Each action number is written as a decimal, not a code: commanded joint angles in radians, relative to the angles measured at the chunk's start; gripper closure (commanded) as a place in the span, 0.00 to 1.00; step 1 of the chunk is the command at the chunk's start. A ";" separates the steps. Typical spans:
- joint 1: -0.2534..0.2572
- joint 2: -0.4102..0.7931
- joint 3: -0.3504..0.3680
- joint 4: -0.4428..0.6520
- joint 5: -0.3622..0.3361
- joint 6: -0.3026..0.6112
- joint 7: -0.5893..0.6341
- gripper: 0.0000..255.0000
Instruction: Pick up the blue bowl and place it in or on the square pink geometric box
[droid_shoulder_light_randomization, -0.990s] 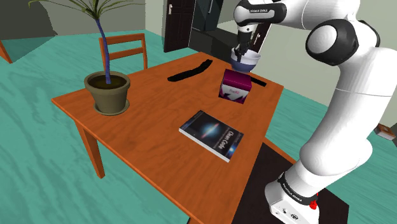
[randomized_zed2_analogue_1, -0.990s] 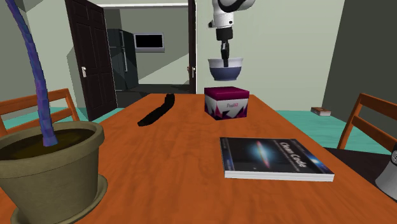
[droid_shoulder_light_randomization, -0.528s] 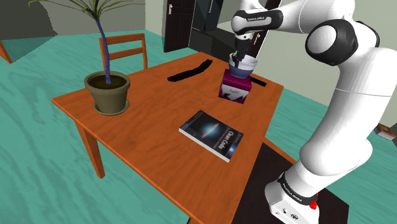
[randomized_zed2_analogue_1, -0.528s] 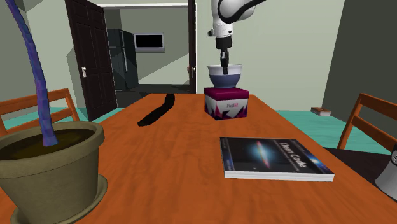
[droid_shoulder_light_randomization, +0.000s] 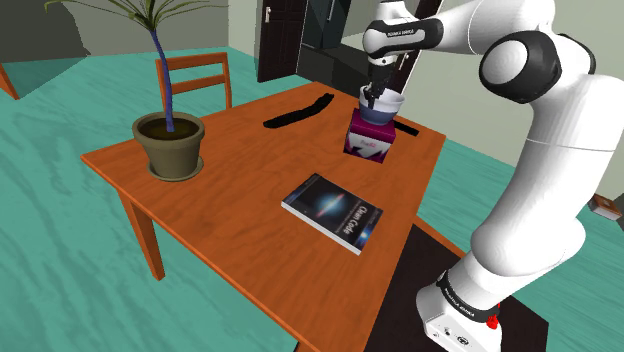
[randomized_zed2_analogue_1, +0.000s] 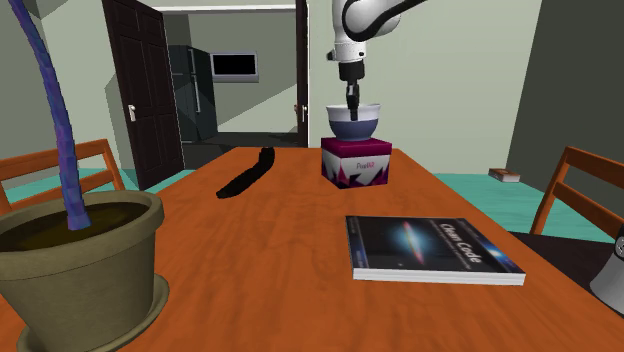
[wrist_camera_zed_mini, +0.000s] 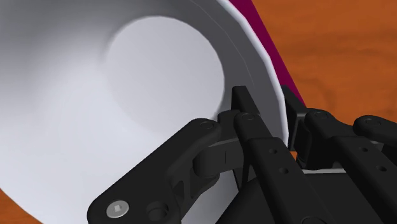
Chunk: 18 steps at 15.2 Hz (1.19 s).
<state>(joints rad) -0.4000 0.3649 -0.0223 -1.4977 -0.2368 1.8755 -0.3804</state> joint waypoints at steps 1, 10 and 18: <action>0.000 -0.001 0.000 0.000 0.000 0.001 0.000 1.00; 0.012 -0.008 0.005 0.087 0.003 -0.095 -0.006 0.00; 0.016 -0.008 0.006 0.113 0.004 -0.121 -0.007 0.00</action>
<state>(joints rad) -0.3845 0.3569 -0.0159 -1.3850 -0.2327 1.7545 -0.3875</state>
